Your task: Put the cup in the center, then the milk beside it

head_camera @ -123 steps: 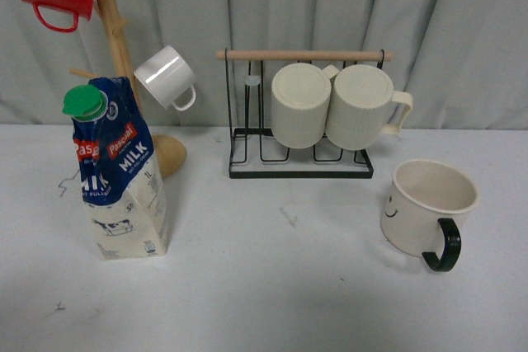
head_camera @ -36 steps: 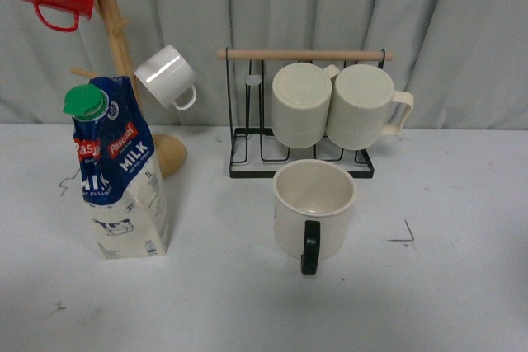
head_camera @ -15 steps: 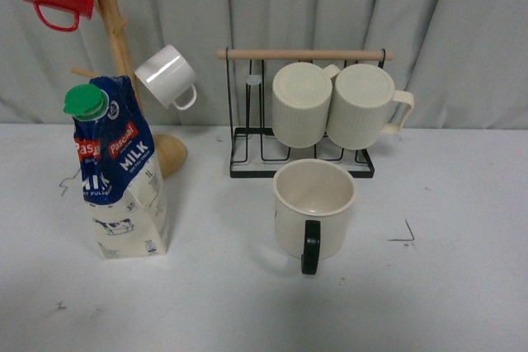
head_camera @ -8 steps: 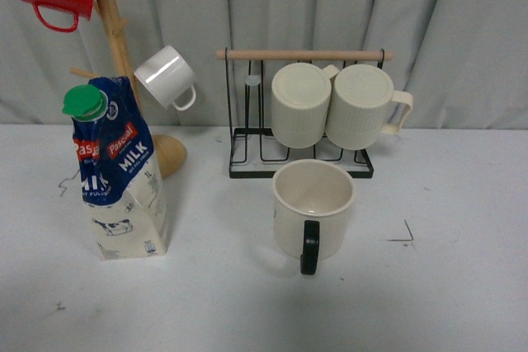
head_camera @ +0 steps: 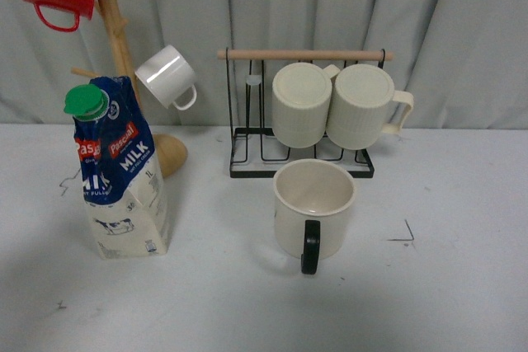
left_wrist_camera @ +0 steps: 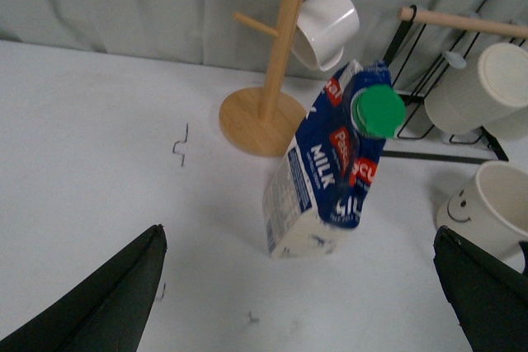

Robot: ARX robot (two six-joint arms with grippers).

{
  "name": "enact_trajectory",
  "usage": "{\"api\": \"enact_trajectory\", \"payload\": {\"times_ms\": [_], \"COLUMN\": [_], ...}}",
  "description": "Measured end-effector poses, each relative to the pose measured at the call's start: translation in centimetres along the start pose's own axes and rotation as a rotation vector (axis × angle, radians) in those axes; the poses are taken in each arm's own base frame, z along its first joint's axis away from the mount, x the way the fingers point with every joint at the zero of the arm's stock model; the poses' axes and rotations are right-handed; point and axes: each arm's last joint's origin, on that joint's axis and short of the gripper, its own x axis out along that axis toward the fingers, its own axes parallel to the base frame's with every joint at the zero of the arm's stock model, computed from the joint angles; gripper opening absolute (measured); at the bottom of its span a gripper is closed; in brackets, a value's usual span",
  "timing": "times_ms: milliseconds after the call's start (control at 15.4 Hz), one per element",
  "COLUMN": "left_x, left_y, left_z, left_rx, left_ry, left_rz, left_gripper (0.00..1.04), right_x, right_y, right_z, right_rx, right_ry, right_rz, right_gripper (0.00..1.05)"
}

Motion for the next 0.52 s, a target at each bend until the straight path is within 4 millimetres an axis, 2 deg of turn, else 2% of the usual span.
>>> {"api": "enact_trajectory", "payload": {"times_ms": [130, 260, 521], "left_x": [2.8, 7.9, 13.4], "left_y": [-0.5, -1.5, -2.8], "left_z": [1.7, 4.4, 5.2], "left_rx": [0.004, 0.003, 0.045], "left_ry": [-0.007, 0.009, 0.061], "left_rz": [-0.044, -0.092, -0.068], "left_gripper": [0.98, 0.98, 0.98], "right_x": [0.0, 0.0, 0.0], "right_y": [0.0, 0.0, 0.0], "right_z": [0.0, 0.0, 0.0], "right_rx": [0.0, 0.0, 0.0], "right_ry": [0.0, 0.0, 0.0], "right_rz": [0.0, 0.0, 0.0], "right_gripper": [0.98, 0.98, 0.98]}}
